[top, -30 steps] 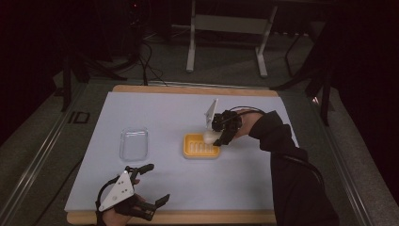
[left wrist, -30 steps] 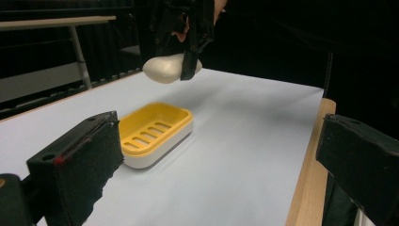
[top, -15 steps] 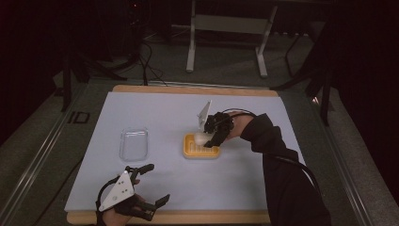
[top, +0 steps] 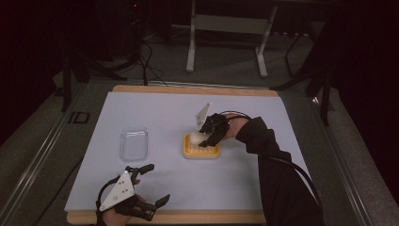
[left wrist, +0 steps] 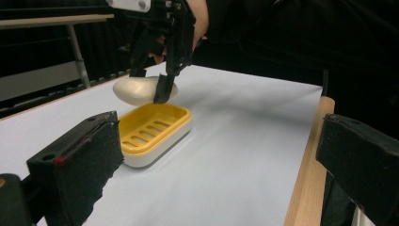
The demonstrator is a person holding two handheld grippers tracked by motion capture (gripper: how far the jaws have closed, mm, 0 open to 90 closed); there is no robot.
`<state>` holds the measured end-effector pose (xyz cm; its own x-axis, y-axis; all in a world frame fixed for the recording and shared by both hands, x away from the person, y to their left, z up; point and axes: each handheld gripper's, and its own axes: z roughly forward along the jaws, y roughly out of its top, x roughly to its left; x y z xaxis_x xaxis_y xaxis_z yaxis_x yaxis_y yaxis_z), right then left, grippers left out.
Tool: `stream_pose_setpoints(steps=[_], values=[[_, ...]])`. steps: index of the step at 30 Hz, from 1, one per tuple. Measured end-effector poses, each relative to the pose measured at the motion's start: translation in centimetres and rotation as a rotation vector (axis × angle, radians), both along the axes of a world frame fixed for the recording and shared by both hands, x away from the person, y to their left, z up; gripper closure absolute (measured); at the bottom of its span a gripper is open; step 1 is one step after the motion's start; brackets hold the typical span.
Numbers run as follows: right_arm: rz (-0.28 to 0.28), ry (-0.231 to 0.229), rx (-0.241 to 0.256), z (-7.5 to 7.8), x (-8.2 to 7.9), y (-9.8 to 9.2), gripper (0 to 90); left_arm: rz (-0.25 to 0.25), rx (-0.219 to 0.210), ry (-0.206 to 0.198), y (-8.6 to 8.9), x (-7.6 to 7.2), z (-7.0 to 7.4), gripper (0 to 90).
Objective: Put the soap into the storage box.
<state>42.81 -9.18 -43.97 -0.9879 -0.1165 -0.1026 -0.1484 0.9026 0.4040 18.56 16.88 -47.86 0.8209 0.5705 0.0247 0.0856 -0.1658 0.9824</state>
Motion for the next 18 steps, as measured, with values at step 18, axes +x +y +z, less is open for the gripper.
stream_pose_setpoints(steps=[18], values=[[-0.010, -0.022, -0.005, -3.0, 1.0, -0.3, 49.8, -0.002, 0.003, -0.001, 0.0, 0.0, 0.0, 1.1]])
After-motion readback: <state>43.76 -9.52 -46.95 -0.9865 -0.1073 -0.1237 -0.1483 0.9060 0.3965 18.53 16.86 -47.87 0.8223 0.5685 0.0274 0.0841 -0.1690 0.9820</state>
